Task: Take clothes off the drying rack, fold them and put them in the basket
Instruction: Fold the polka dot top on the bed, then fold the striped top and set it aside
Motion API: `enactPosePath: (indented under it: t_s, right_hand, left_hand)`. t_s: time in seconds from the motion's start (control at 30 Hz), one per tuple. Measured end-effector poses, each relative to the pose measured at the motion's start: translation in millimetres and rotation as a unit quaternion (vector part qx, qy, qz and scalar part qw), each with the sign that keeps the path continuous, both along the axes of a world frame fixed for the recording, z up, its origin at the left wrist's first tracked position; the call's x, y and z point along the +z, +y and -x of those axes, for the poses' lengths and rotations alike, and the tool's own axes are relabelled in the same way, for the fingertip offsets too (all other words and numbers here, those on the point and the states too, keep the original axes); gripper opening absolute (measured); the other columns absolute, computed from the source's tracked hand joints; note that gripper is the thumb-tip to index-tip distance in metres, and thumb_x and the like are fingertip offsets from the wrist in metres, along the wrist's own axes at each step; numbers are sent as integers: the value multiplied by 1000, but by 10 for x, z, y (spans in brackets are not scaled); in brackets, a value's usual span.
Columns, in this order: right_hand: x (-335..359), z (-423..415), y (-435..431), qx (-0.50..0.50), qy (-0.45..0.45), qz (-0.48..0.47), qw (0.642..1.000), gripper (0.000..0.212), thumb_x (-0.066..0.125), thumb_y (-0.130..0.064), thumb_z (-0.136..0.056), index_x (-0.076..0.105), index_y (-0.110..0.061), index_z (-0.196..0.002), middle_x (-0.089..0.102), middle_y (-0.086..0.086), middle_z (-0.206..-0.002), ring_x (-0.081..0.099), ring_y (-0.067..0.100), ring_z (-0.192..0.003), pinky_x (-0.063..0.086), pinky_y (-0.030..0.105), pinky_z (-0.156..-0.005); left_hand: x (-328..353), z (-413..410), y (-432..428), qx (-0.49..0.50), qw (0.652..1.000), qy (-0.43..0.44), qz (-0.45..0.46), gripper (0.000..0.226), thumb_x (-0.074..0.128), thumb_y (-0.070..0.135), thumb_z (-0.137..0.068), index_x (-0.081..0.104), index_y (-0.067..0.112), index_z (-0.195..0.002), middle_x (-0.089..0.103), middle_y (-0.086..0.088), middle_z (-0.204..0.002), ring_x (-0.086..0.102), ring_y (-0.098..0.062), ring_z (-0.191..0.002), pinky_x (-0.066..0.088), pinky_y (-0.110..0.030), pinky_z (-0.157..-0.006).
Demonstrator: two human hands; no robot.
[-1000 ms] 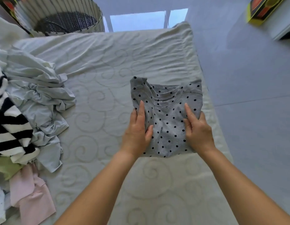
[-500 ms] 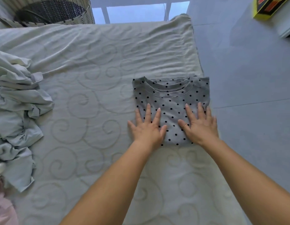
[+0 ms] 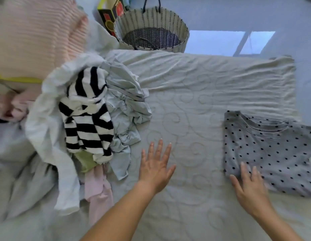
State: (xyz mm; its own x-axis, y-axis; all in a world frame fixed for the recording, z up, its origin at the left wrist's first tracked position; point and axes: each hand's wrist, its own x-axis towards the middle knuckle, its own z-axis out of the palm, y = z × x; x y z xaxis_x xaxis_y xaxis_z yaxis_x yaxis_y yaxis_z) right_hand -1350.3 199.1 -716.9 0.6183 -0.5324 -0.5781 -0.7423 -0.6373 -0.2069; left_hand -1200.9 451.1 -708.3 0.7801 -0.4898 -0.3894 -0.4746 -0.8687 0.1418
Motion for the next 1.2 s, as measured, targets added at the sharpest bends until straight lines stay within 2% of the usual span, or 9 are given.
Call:
enactPosePath:
  t_s: [0.17, 0.3, 0.43, 0.6, 0.7, 0.87, 0.97, 1.1, 1.2]
  right_hand:
    - [271, -579, 956, 58, -19, -7, 998, 76, 17, -65, -81, 8, -38, -152, -1, 10, -161, -2, 25, -148, 9, 42, -118]
    - [488, -1338, 1861, 111, -108, -27, 988, 67, 37, -56, -91, 16, -33, -151, 6, 12, -161, 6, 28, -148, 12, 40, -118]
    - [685, -2138, 2637, 148, -162, -50, 974, 63, 39, -53, -96, 14, -38, -152, 0, 4, -161, 2, 23, -148, 11, 40, -117]
    - [869, -2844, 3250, 185, -224, -34, 956, 57, 42, -50, -97, 23, -38, -149, 4, 1, -161, 3, 21, -148, 7, 38, -119]
    - [924, -3148, 3361, 232, -207, 20, 950, 49, 38, -48, -99, 29, -37, -146, 4, -1, -161, 4, 23, -148, 8, 41, -120]
    - [929, -3470, 3322, 200, -173, -24, 964, 54, 39, -21, -100, 20, -33, -150, 15, -10, -159, 34, 22, -138, 35, 40, -106]
    - [881, -3510, 3270, 218, -176, -27, 959, 51, 40, -13, -99, 34, -33, -145, 26, -11, -156, 39, 20, -134, 41, 37, -101]
    - [810, -3502, 3252, 164, -246, -40, 954, 40, 45, -14, -97, 49, -26, -135, 58, 1, -128, 55, 25, -113, 47, 39, -93]
    - [837, -3500, 3266, 135, -307, -62, 940, 33, 57, -16, -92, 59, -21, -125, 61, -2, -110, 56, 20, -103, 45, 33, -89]
  left_hand:
    - [430, -580, 1226, 77, 995, -32, -53, 73, -9, 63, -81, -30, 31, -144, -39, 1, -148, -24, -28, -144, -15, -50, -113]
    - [646, -1030, 1966, 111, 992, -48, -45, 75, -5, 65, -81, -28, 29, -143, -27, -3, -157, -22, -28, -145, -8, -49, -116]
    - [815, -1542, 2407, 127, 991, -44, -18, 73, 28, 51, -98, -12, 21, -152, -16, -5, -159, -16, -25, -146, 1, -44, -119]
    - [869, -2052, 2505, 85, 995, -46, 12, 71, 39, 44, -98, 1, 21, -153, -1, -4, -161, -4, -24, -147, 14, -41, -119]
    - [835, -2252, 2428, 66, 996, -56, 36, 71, 42, 44, -98, 2, 22, -153, 0, -3, -161, -2, -24, -147, 16, -43, -118]
    - [885, -2550, 2234, 74, 992, -37, 91, 73, 45, 42, -97, 2, 22, -153, 1, 2, -161, 8, -23, -146, 22, -42, -113]
    - [861, -2640, 2183, 25, 997, -24, 62, 70, 46, 40, -97, 5, 29, -153, 0, 2, -161, 17, -27, -143, 28, -45, -110]
    - [753, -2660, 2194, -1, 998, -37, 44, 63, 51, 32, -96, 19, 25, -151, 12, -1, -158, 32, -30, -133, 35, -43, -106]
    - [741, -2660, 2162, 25, 991, -66, 111, 53, 62, 33, -90, 41, 15, -136, 39, -5, -138, 44, -27, -119, 41, -39, -96]
